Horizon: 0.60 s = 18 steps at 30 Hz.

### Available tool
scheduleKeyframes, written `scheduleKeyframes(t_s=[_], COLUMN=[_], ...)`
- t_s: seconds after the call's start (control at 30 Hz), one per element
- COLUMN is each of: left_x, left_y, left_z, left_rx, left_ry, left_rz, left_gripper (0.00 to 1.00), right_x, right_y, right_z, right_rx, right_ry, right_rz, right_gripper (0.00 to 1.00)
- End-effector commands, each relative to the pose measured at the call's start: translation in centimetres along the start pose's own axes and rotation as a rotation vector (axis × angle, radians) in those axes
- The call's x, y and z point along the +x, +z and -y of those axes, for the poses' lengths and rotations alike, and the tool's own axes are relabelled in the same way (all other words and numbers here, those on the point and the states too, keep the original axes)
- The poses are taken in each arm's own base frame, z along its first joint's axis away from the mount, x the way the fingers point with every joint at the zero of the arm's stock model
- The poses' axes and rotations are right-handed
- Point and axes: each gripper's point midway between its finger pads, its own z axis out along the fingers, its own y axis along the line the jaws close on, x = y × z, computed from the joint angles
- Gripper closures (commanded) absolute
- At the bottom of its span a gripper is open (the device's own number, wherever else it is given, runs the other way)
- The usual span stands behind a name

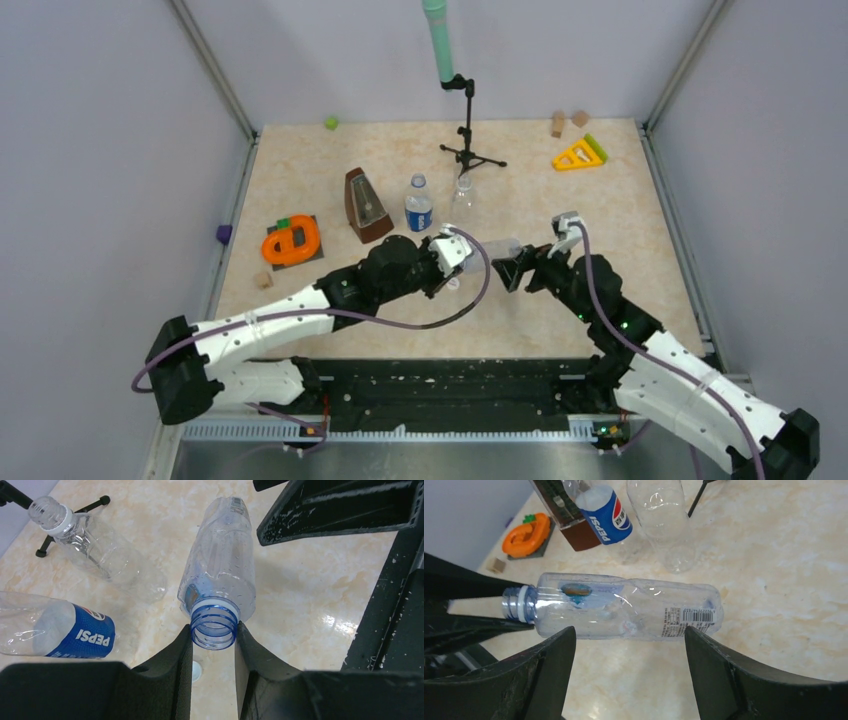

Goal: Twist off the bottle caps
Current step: Pick up the plastic bottle at the center of the board.

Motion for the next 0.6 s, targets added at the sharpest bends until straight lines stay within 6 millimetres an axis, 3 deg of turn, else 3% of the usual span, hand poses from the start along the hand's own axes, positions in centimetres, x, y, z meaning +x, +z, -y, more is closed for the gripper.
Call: scheduleKeyframes(t_s=[0.0,0.1,0.2,0.57], left_x=[-0.8,-1.4,-1.9,-2.7], left_y=[-0.4,-0.8,-1.3,-2.1], left_z=[0.0,-0.8,-0.9,1.1], left_rx=[0.070,0.085,0.129,0.302], left_ry=[0.030,0.033,0.037,0.066], left_rz=[-0.042,-0.043,-0.044,-0.063], left_gripper=[1.00,1.00,1.00,1.00], right_x=[-0.8,-0.9,0.9,1.0], right_y=[-0.2,-0.6,-1.1,-1.0], right_z=[-1.1,-2.6,-3.8,-4.8], right_rx=[-0.093,-0.191,-0.327,-0.440], right_ry=[-0.266,-0.443,-0.693,-1.032], right_rz=[0.024,0.071,0.047,0.172], right_gripper=[0.21,0.19,0.18,0.18])
